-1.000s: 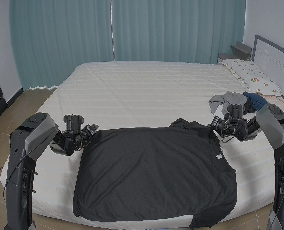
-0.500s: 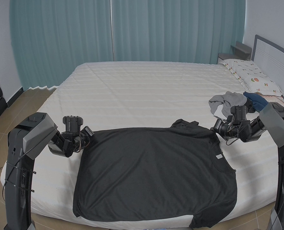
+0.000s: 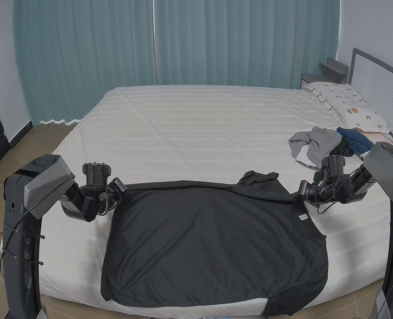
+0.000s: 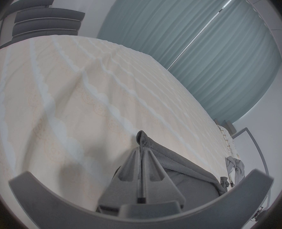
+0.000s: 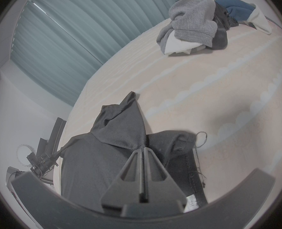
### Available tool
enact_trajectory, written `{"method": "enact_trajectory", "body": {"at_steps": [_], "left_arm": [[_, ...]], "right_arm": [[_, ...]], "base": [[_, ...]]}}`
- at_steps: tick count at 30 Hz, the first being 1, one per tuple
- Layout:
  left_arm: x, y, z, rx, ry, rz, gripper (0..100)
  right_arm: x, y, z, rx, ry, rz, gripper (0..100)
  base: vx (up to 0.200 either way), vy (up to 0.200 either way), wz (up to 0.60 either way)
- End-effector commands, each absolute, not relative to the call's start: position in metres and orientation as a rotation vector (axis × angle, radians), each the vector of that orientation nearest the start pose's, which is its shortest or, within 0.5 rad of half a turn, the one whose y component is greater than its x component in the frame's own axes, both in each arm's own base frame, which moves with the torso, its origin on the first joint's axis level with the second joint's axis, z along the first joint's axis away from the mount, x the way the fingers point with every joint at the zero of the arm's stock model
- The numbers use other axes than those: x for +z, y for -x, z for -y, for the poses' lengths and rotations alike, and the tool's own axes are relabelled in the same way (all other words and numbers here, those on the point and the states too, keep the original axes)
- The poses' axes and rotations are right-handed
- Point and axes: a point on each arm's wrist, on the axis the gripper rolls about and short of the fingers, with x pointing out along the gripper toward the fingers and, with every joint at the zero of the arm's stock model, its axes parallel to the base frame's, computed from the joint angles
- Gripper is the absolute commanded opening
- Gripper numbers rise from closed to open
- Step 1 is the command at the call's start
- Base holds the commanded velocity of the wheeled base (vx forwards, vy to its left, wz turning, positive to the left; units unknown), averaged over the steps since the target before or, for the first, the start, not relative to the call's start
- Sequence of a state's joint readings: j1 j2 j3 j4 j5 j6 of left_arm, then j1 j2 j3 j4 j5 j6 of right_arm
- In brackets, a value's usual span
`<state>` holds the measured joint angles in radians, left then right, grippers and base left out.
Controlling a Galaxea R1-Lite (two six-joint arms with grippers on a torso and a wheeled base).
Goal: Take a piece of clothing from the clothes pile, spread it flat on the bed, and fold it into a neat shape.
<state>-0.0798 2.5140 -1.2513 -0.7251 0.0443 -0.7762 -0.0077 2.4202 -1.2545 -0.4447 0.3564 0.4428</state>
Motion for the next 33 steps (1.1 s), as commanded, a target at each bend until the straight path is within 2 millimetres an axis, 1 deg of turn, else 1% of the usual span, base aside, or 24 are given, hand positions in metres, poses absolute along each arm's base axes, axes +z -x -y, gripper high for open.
{"method": "enact_trajectory", "body": {"at_steps": [1, 5, 6, 9, 10, 11, 12, 14, 16, 17, 20, 22, 23, 26, 29, 33], "left_arm": [[-0.015, -0.454, 0.035, 0.174, 0.725, -0.514, 0], [-0.016, -0.453, 0.035, 0.175, 0.725, -0.517, 0], [-0.017, -0.453, 0.034, 0.176, 0.725, -0.519, 0], [-0.017, -0.453, 0.035, 0.174, 0.725, -0.519, 0], [-0.017, -0.453, 0.035, 0.177, 0.726, -0.52, 0], [-0.018, -0.453, 0.035, 0.176, 0.726, -0.524, 0], [-0.018, -0.453, 0.035, 0.176, 0.726, -0.524, 0], [-0.019, -0.451, 0.034, 0.18, 0.725, -0.529, 0], [-0.02, -0.451, 0.034, 0.182, 0.726, -0.532, 0], [-0.02, -0.451, 0.034, 0.182, 0.728, -0.531, 0], [-0.02, -0.451, 0.034, 0.182, 0.728, -0.531, 0], [-0.02, -0.45, 0.034, 0.183, 0.728, -0.533, 0], [-0.02, -0.45, 0.034, 0.183, 0.728, -0.533, 0], [-0.021, -0.451, 0.034, 0.183, 0.728, -0.533, 0], [-0.022, -0.45, 0.034, 0.182, 0.727, -0.535, 0], [-0.022, -0.45, 0.034, 0.182, 0.727, -0.535, 0]], "right_arm": [[0.001, -0.44, -0.008, 0.178, -0.54, -0.777, 100], [0.011, -0.445, -0.009, 0.191, -0.533, -0.738, 100], [0.02, -0.452, -0.01, 0.197, -0.535, -0.7, 100], [0.032, -0.465, -0.014, 0.201, -0.541, -0.649, 100], [0.035, -0.468, -0.018, 0.201, -0.545, -0.638, 100], [0.033, -0.471, -0.024, 0.198, -0.554, -0.64, 100], [0.033, -0.471, -0.024, 0.198, -0.554, -0.64, 100], [0.014, -0.477, -0.038, 0.171, -0.545, -0.665, 100], [0.007, -0.48, -0.044, 0.168, -0.536, -0.671, 100], [-0.001, -0.484, -0.047, 0.168, -0.536, -0.673, 100], [-0.009, -0.493, -0.05, 0.168, -0.546, -0.666, 100], [-0.02, -0.5, -0.05, 0.149, -0.545, -0.657, 100], [-0.02, -0.5, -0.05, 0.149, -0.545, -0.657, 100], [-0.028, -0.514, -0.05, 0.104, -0.535, -0.612, 100], [-0.033, -0.519, -0.053, 0.103, -0.545, -0.602, 100], [-0.035, -0.523, -0.058, 0.095, -0.575, -0.583, 100]], "base": [[0.0, 0.0, 0.0], [0.0, 0.0, 0.0], [0.0, 0.0, 0.0], [0.0, 0.0, 0.0], [0.0, 0.0, 0.0], [0.0, 0.0, 0.0], [0.0, 0.0, 0.0], [0.0, 0.0, 0.0], [0.0, 0.0, 0.0], [0.0, 0.0, 0.0], [0.0, 0.0, 0.0], [0.0, 0.0, 0.0], [0.0, 0.0, 0.0], [0.0, 0.0, 0.0], [0.0, 0.0, 0.0], [0.0, 0.0, 0.0]]}}
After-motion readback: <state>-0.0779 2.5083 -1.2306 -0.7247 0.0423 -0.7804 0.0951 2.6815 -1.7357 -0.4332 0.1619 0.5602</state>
